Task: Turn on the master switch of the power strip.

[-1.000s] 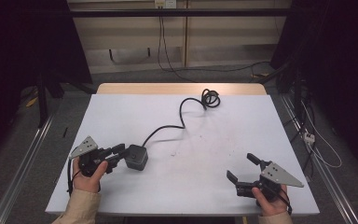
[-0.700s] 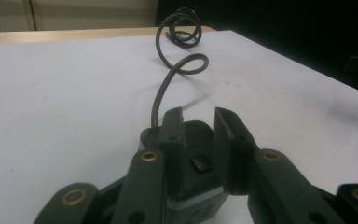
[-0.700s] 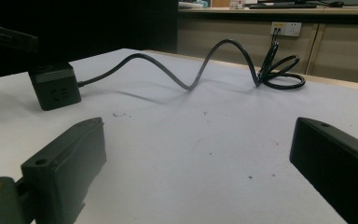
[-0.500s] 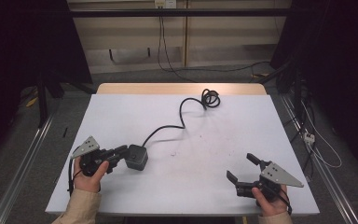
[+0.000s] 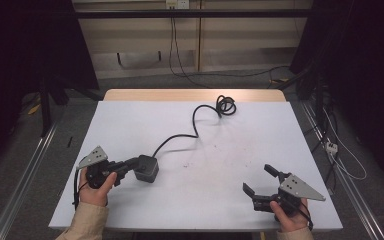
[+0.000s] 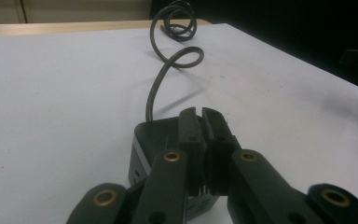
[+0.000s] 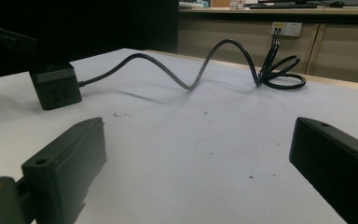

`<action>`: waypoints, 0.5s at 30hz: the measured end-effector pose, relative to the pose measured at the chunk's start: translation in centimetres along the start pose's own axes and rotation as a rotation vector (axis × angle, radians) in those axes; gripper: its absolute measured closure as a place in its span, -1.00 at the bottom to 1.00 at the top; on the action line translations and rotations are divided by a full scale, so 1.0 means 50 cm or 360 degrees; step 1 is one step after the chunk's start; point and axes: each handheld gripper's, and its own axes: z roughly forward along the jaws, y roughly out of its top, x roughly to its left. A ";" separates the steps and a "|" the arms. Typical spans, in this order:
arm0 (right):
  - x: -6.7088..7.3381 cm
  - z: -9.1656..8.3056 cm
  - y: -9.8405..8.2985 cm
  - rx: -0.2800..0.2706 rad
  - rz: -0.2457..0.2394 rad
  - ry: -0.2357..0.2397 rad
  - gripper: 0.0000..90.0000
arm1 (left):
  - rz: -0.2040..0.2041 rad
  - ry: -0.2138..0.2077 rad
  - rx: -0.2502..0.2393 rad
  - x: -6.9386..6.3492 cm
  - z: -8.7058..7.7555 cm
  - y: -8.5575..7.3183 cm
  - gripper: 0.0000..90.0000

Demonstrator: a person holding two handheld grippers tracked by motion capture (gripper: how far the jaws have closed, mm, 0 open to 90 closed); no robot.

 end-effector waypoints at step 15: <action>0.000 0.000 0.000 -0.0001 -0.0004 0.0001 -0.92 | 0.0032 0.0010 0.0041 -0.003 0.005 0.001 1.00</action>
